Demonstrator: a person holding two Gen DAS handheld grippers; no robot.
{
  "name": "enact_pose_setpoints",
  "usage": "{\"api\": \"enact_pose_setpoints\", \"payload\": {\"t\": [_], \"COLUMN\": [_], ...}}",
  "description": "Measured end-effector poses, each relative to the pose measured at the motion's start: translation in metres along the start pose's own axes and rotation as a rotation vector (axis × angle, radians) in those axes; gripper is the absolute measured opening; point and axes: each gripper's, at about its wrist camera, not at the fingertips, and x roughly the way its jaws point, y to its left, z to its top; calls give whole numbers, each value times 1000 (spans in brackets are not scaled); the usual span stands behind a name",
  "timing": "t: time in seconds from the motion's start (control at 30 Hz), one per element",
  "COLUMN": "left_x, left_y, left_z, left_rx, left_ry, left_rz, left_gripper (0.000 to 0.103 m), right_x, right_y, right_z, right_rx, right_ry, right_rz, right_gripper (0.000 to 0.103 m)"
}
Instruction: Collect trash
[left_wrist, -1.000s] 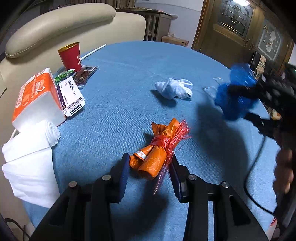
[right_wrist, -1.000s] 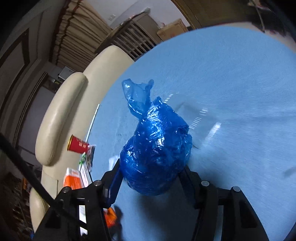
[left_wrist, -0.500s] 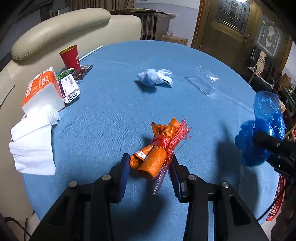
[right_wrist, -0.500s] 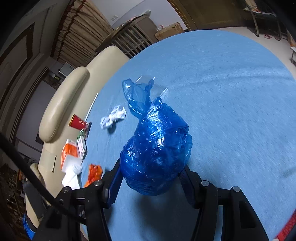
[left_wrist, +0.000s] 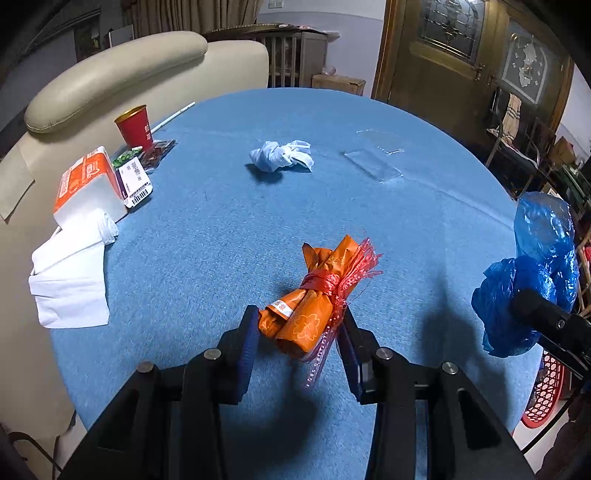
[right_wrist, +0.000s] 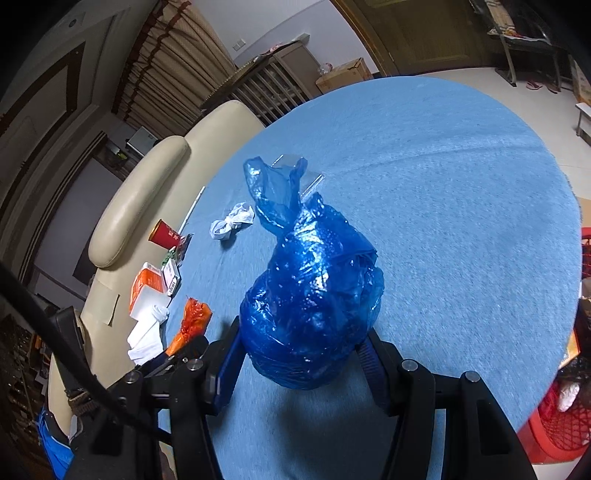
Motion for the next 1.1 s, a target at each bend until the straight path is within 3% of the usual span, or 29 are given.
{"api": "enact_pose_setpoints", "payload": {"t": [0.67, 1.1], "left_x": [-64, -66], "left_y": [-16, -25], "left_z": [-7, -7], "left_rx": [36, 60], "left_ry": [-113, -118], "left_rz": [20, 31], "left_gripper": [43, 43], "right_x": [-65, -72], "right_y": [3, -6], "right_z": [-20, -25], "right_rx": [-16, -3], "right_ry": [-109, -116], "right_rz": [36, 33], "right_gripper": [61, 62]}}
